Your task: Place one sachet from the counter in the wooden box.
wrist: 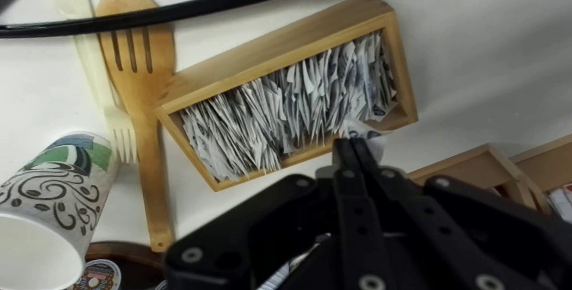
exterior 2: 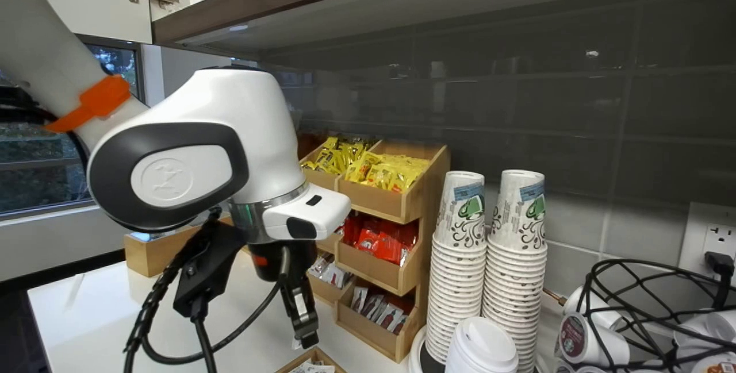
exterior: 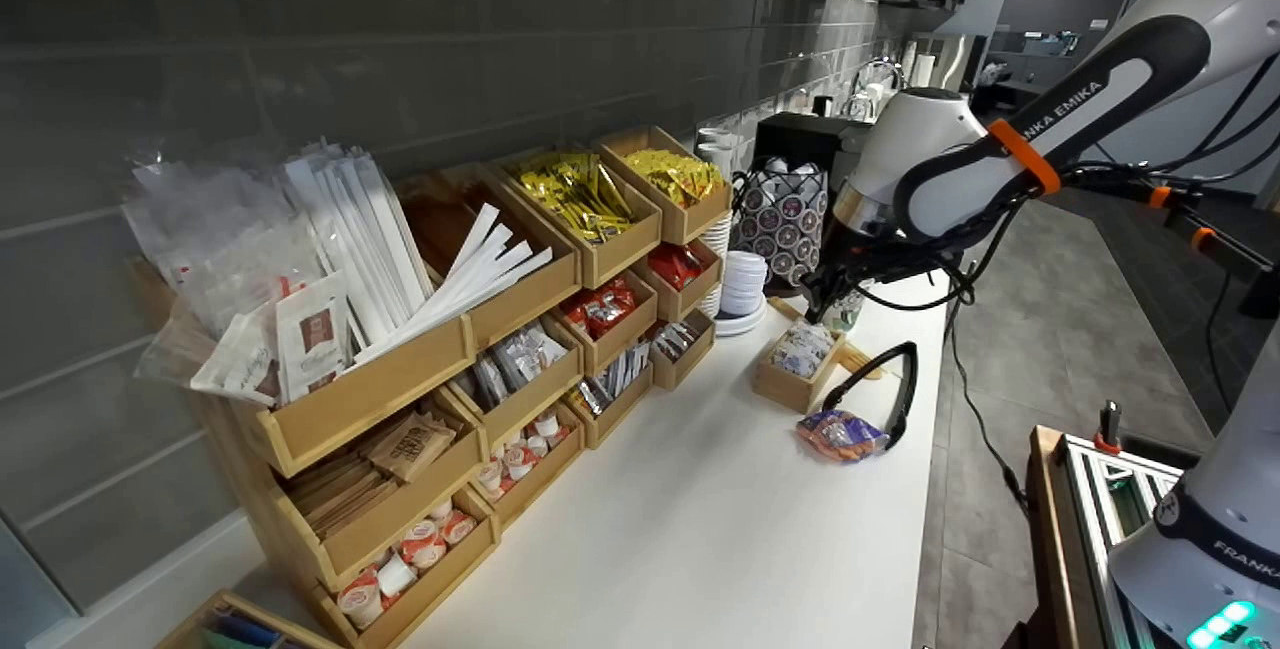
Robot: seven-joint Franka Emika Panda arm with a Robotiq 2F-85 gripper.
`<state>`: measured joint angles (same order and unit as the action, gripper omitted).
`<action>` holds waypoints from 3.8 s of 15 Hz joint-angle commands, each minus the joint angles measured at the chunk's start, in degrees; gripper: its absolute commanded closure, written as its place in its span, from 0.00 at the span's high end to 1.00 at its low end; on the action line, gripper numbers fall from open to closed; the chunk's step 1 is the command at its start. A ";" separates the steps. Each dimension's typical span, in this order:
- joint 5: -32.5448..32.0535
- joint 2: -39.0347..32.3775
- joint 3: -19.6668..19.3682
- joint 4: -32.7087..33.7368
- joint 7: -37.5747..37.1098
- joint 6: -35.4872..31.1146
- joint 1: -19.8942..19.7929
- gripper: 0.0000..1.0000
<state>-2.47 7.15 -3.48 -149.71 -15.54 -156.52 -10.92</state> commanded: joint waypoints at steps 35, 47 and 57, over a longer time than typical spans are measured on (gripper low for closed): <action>5.82 -10.96 -2.25 7.19 3.34 1.24 4.32 0.86; 5.07 -3.63 -2.45 5.42 4.26 5.00 4.21 1.00; 1.75 3.40 -2.16 4.59 2.93 15.71 2.99 1.00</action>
<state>0.52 7.36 -5.68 -143.65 -11.99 -144.23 -7.49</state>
